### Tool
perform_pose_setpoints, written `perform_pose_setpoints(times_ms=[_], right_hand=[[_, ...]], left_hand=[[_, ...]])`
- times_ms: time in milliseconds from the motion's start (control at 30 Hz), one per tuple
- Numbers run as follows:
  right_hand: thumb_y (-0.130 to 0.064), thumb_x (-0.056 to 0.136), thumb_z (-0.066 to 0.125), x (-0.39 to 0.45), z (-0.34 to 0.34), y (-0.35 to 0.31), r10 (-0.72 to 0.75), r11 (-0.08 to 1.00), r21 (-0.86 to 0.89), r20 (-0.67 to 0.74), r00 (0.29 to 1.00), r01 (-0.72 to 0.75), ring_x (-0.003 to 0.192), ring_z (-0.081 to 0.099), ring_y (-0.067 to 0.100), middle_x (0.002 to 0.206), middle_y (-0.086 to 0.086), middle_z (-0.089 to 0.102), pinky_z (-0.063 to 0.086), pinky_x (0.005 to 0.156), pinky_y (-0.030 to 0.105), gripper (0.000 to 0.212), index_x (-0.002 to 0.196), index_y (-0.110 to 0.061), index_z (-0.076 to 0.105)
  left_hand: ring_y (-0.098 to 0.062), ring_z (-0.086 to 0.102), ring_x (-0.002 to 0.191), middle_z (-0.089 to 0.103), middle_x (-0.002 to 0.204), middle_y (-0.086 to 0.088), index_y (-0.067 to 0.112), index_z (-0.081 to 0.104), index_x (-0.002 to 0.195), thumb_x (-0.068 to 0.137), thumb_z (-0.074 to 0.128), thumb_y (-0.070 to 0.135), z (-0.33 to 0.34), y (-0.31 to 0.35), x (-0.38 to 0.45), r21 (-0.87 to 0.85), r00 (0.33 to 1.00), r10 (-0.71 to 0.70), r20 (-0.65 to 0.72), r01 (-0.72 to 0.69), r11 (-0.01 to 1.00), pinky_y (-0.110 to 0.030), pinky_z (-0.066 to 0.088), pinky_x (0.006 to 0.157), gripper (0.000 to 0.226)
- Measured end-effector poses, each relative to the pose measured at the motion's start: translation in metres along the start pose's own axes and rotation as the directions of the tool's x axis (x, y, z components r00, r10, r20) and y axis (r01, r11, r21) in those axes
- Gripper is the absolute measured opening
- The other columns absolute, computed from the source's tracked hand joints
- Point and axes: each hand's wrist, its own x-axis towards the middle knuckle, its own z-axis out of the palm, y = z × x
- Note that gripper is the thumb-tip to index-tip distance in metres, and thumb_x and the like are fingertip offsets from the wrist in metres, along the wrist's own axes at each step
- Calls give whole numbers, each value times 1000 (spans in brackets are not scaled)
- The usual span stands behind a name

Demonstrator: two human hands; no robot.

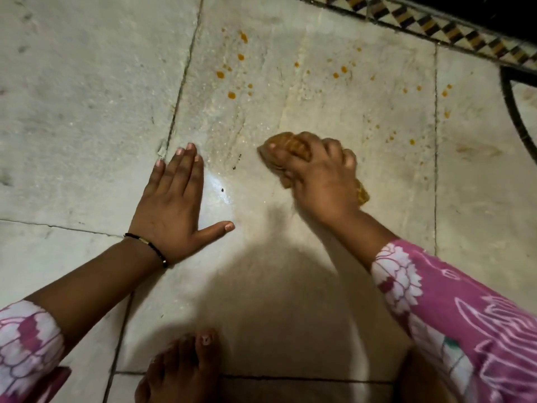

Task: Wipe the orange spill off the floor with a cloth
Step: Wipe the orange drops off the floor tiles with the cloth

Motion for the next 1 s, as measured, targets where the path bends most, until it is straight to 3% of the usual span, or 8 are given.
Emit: perform_pose_setpoints(times_ms=[133, 233, 400, 533, 700, 833, 900, 1000], right_hand=[[-36, 89, 45, -52, -5, 49, 251, 968, 13, -82, 964, -251, 114, 37, 29, 140, 3, 41, 27, 90, 41, 51, 137, -50, 38], [-36, 84, 46, -108, 4, 32, 383, 924, 9, -45, 923, -383, 113, 37, 32, 138, 9, 43, 29, 92, 48, 55, 136, -51, 37], [-34, 79, 50, -99, 15, -29, 137, 990, 8, -122, 983, -137, 104, 41, 28, 128, 4, 54, 34, 87, 50, 55, 131, -49, 42], [-30, 80, 56, -24, 5, 3, -39, 999, 7, -58, 998, 40, 108, 37, 28, 133, 2, 50, 29, 88, 47, 55, 128, -52, 46], [-35, 87, 52, 6, -16, 79, 200, 977, -58, -57, 978, -203, 112, 39, 31, 134, 5, 44, 28, 84, 42, 48, 132, -51, 43], [-38, 87, 43, -40, -11, 54, 277, 961, -14, -46, 960, -278, 104, 40, 32, 126, 10, 46, 30, 81, 42, 46, 131, -45, 47], [-37, 82, 46, -50, -4, 14, 201, 980, -1, -24, 979, -201, 102, 39, 30, 126, 10, 47, 31, 81, 43, 49, 130, -46, 47], [-35, 82, 55, -14, 1, -39, -83, 996, -16, 14, 996, 83, 105, 38, 26, 129, 5, 44, 30, 82, 43, 59, 134, -54, 33]], left_hand=[[-30, 6, 147, 8, 158, -20, -4, 14, 148, 77, 22, 82, 2, 2, 0, 3, 1000, 7, 1, -7, 1000, -44, 1, 119, 112], [-30, 3, 147, 5, 158, -19, -3, 10, 149, 76, 21, 83, 0, 2, 1, -2, 1000, 6, 10, -6, 1000, -47, 2, 119, 113], [-31, 2, 147, 2, 158, -19, -2, 7, 149, 74, 24, 83, -1, 5, 2, -5, 1000, -11, 26, 11, 1000, -50, 3, 117, 115], [-30, 5, 147, 5, 159, -18, -1, 10, 150, 74, 17, 86, 0, 1, 0, 4, 999, -4, 36, 3, 1000, -46, 3, 118, 115], [-31, 3, 147, 7, 159, -14, 2, 16, 150, 72, 13, 89, -13, -1, 2, -50, 999, -37, -6, 36, 998, -50, 0, 117, 117], [-30, 1, 147, 4, 159, -16, 1, 11, 150, 67, 11, 92, -25, -5, 29, -102, 989, -115, -89, 106, 989, -50, -4, 116, 123], [-30, -2, 147, -2, 159, -17, 1, 4, 150, 68, 17, 91, -23, -8, 42, -127, 985, -128, -115, 114, 985, -50, -5, 116, 122], [-32, -9, 146, -10, 157, -20, 0, -2, 150, 71, 29, 87, -16, -16, 50, -173, 972, -176, -154, 149, 974, -50, -6, 116, 121]])
